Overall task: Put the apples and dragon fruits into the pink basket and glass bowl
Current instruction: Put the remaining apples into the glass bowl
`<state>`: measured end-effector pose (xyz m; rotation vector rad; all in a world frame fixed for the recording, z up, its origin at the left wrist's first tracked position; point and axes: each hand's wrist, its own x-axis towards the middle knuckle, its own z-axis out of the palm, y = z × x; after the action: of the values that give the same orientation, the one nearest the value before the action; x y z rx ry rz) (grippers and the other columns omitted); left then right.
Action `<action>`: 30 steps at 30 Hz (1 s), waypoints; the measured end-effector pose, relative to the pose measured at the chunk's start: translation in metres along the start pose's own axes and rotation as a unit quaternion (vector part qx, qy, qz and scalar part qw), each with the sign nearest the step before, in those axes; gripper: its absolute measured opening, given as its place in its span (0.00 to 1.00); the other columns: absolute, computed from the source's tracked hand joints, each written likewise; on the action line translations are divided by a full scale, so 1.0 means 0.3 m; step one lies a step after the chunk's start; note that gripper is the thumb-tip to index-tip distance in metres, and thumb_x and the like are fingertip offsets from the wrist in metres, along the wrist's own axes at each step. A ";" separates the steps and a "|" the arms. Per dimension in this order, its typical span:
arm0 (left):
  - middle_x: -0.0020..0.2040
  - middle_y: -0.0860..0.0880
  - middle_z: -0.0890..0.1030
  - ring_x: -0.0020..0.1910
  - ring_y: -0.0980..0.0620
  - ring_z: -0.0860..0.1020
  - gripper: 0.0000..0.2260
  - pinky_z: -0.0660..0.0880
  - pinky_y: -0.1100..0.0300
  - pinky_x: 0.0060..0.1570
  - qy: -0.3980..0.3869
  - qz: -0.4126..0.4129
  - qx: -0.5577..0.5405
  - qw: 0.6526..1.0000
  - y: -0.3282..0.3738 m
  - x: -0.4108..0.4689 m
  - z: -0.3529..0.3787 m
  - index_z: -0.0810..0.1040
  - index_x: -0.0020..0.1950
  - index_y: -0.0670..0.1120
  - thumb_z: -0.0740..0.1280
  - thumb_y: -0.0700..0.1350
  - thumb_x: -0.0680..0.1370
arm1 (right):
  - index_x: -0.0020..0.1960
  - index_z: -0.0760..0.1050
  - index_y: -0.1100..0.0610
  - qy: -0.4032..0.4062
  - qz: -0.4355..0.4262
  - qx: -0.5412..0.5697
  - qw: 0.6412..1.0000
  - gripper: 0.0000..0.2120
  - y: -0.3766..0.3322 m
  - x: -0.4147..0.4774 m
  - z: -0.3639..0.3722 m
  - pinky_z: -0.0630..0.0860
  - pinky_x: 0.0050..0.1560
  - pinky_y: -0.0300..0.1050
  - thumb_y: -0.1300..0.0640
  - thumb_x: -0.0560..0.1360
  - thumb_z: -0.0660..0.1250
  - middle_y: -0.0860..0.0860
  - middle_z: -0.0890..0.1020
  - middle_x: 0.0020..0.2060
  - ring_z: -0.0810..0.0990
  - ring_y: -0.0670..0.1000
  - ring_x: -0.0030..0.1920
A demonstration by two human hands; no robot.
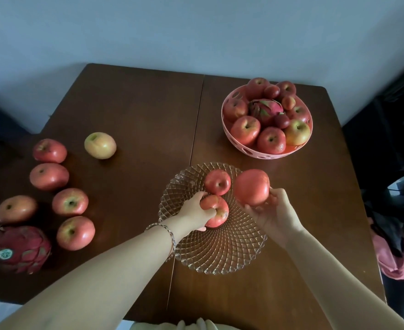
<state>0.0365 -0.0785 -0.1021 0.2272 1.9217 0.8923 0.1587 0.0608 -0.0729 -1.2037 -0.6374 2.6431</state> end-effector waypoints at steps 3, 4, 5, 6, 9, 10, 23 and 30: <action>0.70 0.45 0.66 0.64 0.42 0.72 0.23 0.81 0.53 0.48 -0.002 -0.002 -0.011 1.000 0.001 -0.001 -0.001 0.64 0.71 0.50 0.62 0.39 0.76 | 0.65 0.68 0.62 -0.077 0.005 0.021 0.997 0.44 0.020 0.015 -0.024 0.82 0.35 0.44 0.55 0.51 0.78 0.64 0.78 0.53 0.83 0.65 0.46; 0.69 0.45 0.67 0.64 0.42 0.72 0.23 0.81 0.54 0.47 -0.003 -0.002 -0.014 1.000 0.001 -0.001 -0.001 0.65 0.71 0.50 0.62 0.39 0.76 | 0.64 0.68 0.62 -0.091 -0.002 0.021 0.996 0.46 0.024 0.017 -0.032 0.82 0.37 0.46 0.56 0.48 0.79 0.64 0.78 0.54 0.82 0.65 0.47; 0.69 0.45 0.67 0.64 0.43 0.72 0.23 0.81 0.54 0.47 -0.003 -0.003 -0.018 1.000 0.000 -0.001 -0.002 0.65 0.70 0.50 0.62 0.39 0.77 | 0.63 0.68 0.61 -0.092 -0.007 0.024 0.995 0.46 0.026 0.020 -0.033 0.83 0.39 0.48 0.56 0.48 0.80 0.65 0.78 0.54 0.82 0.65 0.48; 0.69 0.45 0.67 0.63 0.43 0.72 0.23 0.81 0.54 0.47 -0.002 -0.004 -0.021 1.000 0.001 0.000 -0.002 0.65 0.70 0.50 0.63 0.39 0.76 | 0.62 0.68 0.61 -0.083 -0.008 0.032 0.996 0.45 0.025 0.019 -0.030 0.83 0.40 0.51 0.57 0.48 0.80 0.65 0.77 0.55 0.82 0.66 0.48; 0.69 0.44 0.67 0.64 0.41 0.71 0.23 0.81 0.51 0.49 0.001 -0.005 -0.030 1.000 -0.001 0.002 0.002 0.65 0.70 0.49 0.63 0.38 0.76 | 0.57 0.69 0.60 0.004 -0.004 0.013 1.000 0.25 0.017 0.029 -0.014 0.83 0.42 0.58 0.57 0.64 0.74 0.63 0.74 0.56 0.81 0.64 0.48; 0.69 0.44 0.67 0.64 0.41 0.71 0.23 0.81 0.51 0.49 0.004 -0.005 -0.034 0.999 -0.002 0.003 0.003 0.65 0.71 0.49 0.63 0.38 0.76 | 0.55 0.69 0.59 0.046 -0.006 -0.027 0.999 0.16 0.013 0.036 -0.007 0.82 0.43 0.57 0.57 0.71 0.69 0.62 0.74 0.55 0.81 0.62 0.47; 0.66 0.43 0.69 0.59 0.43 0.73 0.23 0.81 0.51 0.49 0.014 -0.007 -0.049 0.999 0.001 -0.004 0.003 0.66 0.70 0.48 0.64 0.39 0.76 | 0.70 0.61 0.61 0.193 -0.018 -0.173 0.966 0.27 0.080 0.110 0.017 0.76 0.53 0.53 0.62 0.75 0.67 0.64 0.69 0.66 0.74 0.63 0.62; 0.67 0.43 0.69 0.61 0.41 0.74 0.23 0.80 0.48 0.51 0.021 -0.007 -0.061 0.998 -0.011 0.002 0.012 0.66 0.70 0.49 0.66 0.41 0.76 | 0.72 0.59 0.47 0.200 -0.035 -0.325 0.923 0.27 0.075 0.104 0.039 0.83 0.38 0.49 0.58 0.77 0.64 0.53 0.71 0.58 0.83 0.57 0.34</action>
<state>0.0400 -0.0788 -0.1056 0.1247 1.8973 1.0079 0.1299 0.0471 -0.0971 -1.7674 -1.4975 2.0620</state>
